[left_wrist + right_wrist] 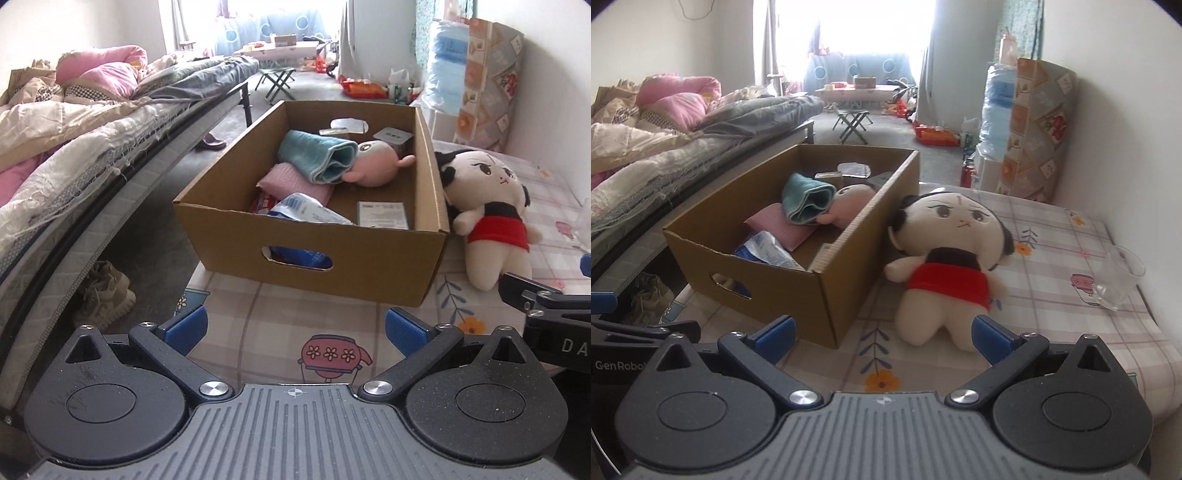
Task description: Organize soft objects
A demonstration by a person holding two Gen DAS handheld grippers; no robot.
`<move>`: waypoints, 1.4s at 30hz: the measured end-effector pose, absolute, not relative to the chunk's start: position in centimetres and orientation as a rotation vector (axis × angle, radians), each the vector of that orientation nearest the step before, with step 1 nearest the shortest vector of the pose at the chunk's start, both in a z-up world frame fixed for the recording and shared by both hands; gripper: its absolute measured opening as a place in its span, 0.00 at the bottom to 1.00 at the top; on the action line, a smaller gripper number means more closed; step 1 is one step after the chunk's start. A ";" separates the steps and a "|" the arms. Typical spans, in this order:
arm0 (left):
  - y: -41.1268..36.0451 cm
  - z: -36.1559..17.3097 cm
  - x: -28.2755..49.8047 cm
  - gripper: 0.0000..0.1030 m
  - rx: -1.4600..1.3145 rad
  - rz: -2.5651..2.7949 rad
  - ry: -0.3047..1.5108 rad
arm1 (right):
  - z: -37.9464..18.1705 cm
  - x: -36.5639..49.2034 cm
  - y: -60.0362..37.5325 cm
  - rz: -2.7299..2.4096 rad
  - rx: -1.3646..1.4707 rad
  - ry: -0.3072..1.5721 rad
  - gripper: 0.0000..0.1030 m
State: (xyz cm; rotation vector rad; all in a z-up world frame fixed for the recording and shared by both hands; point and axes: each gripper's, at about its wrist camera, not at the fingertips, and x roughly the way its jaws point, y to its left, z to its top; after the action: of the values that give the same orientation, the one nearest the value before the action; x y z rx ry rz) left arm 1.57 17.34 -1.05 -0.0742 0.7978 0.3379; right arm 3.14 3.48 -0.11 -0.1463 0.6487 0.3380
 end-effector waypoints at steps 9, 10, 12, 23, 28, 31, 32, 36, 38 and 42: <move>18.7 -1.1 1.6 1.00 -0.092 0.335 0.798 | -0.4 3.3 4.8 0.341 -0.166 0.666 1.00; 18.8 -1.1 1.6 1.00 -0.093 0.338 0.798 | -0.4 3.4 5.0 0.341 -0.170 0.664 1.00; 18.9 -1.1 1.6 1.00 -0.094 0.343 0.799 | -0.4 3.3 5.1 0.343 -0.173 0.662 1.00; 18.7 -1.2 1.3 1.00 -0.086 0.362 0.813 | -0.3 2.6 4.9 0.357 -0.188 0.654 1.00; 18.5 -1.2 0.8 1.00 -0.086 0.371 0.815 | -0.4 2.4 4.7 0.361 -0.187 0.661 1.00; 18.4 -1.1 0.7 1.00 -0.087 0.369 0.813 | -0.4 2.3 4.6 0.358 -0.185 0.660 1.00; 18.3 -1.1 0.7 1.00 -0.085 0.370 0.813 | -0.4 2.3 4.6 0.357 -0.184 0.660 1.00; 18.2 -1.1 0.8 1.00 -0.080 0.366 0.810 | -0.4 2.3 4.5 0.349 -0.182 0.661 1.00; 18.2 -1.1 0.8 1.00 -0.081 0.363 0.811 | -0.4 2.2 4.4 0.348 -0.183 0.661 1.00; 18.1 -1.0 0.8 1.00 -0.082 0.360 0.813 | -0.4 2.2 4.3 0.343 -0.184 0.661 1.00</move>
State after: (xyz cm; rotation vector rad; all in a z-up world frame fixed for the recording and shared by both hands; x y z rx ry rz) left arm 0.82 18.14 -1.05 -0.0816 0.8127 0.3595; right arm 2.24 4.32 -0.36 -0.1843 0.6610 0.3431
